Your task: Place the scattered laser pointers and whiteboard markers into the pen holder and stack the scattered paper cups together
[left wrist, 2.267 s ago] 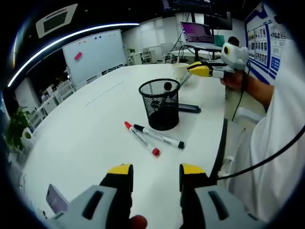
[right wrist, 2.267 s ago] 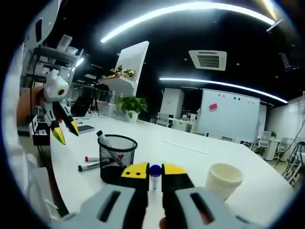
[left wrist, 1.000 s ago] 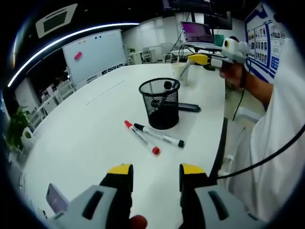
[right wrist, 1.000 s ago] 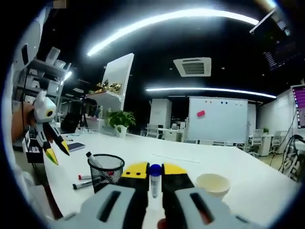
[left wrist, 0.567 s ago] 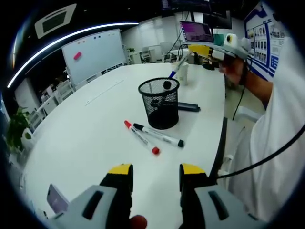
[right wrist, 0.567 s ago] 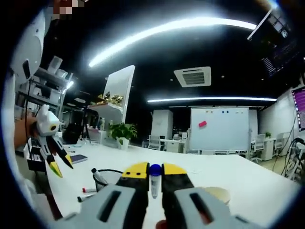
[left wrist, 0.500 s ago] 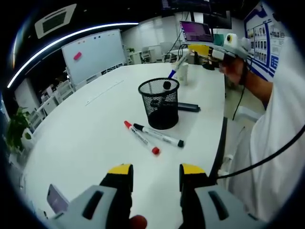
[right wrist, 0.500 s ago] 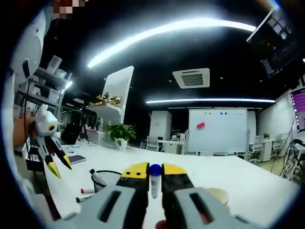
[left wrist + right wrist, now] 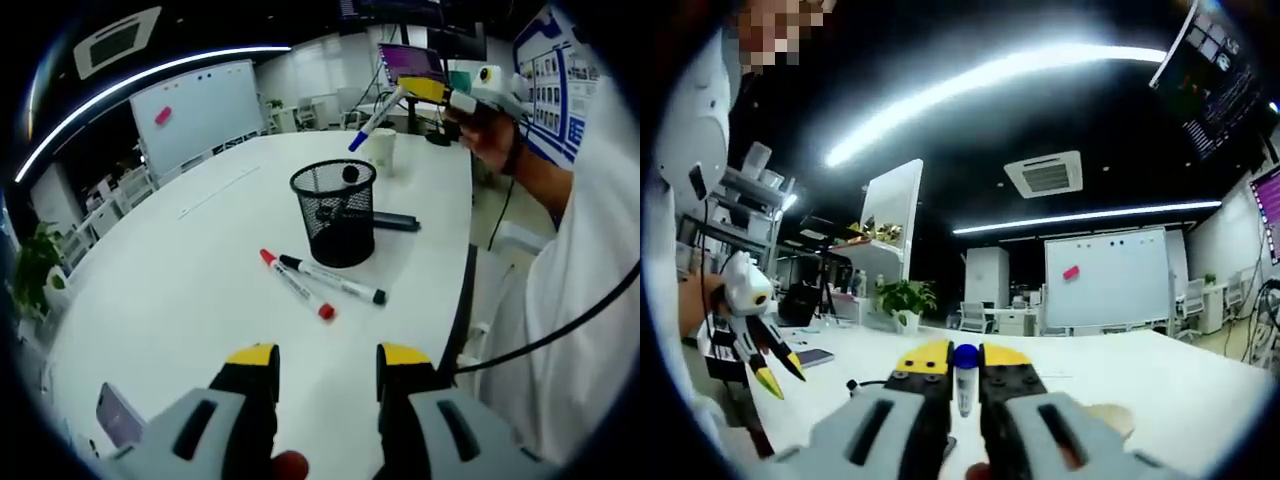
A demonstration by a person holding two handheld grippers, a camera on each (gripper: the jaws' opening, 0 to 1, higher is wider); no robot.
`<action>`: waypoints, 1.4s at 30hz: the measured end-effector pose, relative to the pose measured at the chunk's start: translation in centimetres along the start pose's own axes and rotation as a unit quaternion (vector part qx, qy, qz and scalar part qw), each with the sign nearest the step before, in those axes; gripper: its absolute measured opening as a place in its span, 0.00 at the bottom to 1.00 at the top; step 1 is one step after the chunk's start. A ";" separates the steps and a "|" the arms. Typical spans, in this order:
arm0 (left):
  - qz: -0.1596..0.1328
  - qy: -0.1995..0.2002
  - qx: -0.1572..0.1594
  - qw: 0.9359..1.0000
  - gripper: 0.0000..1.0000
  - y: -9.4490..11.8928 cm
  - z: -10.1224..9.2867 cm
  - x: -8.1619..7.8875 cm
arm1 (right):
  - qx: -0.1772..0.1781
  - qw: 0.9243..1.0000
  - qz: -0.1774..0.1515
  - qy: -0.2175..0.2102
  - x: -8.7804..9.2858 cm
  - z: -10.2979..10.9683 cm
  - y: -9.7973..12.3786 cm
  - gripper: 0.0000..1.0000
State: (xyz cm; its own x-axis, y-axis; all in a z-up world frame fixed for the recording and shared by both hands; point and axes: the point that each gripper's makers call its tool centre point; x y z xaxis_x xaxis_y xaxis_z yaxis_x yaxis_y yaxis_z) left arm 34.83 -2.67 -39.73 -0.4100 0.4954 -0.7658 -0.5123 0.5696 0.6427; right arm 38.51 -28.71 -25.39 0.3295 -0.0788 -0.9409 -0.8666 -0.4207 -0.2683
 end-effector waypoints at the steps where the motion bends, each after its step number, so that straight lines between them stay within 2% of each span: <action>1: 0.000 0.001 0.000 1.000 0.40 0.0 0.1 0.0 | -0.002 1.000 -0.001 -0.001 0.0 0.1 0.0 0.09; 9: -0.001 -0.002 0.001 1.000 0.40 -0.1 0.1 0.0 | -0.037 0.999 -0.023 -0.029 -1.4 1.7 -0.2 0.09; 16: -0.001 -0.001 0.001 1.000 0.40 -0.1 0.1 0.0 | -0.063 0.997 -0.029 -0.020 -2.1 3.3 -0.3 0.09; 24: -0.002 -0.001 0.001 1.000 0.40 0.0 0.1 0.0 | -0.079 0.996 -0.023 -0.034 -1.8 3.9 -0.5 0.09; 27: -0.005 0.001 0.003 1.000 0.40 0.0 0.0 -0.1 | -0.094 0.995 -0.015 -0.020 -1.7 4.3 -0.8 0.09; 37: -0.002 0.003 -0.005 1.000 0.40 0.2 -0.2 0.0 | -0.118 0.993 -0.008 -0.021 -1.8 5.5 -1.2 0.09; 42: -0.008 0.001 0.003 1.000 0.40 0.4 -0.5 -0.3 | -0.128 0.991 0.005 -0.028 -1.7 6.1 -1.6 0.10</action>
State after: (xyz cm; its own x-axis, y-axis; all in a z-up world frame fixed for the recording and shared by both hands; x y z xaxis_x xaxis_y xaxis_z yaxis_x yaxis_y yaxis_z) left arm 34.39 -2.97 -39.23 -0.4036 0.4846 -0.7760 -0.5136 0.5819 0.6305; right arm 37.00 -22.36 -24.60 0.2930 -0.0369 -0.9554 -0.7436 -0.6369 -0.2035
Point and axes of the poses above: the point that each gripper's makers call its tool centre point, and the gripper's own axes: y roughly backward along the fingers, z roughly to its left, x roughly out of its underside, and after that the axes turned 9 degrees about y, right-handed
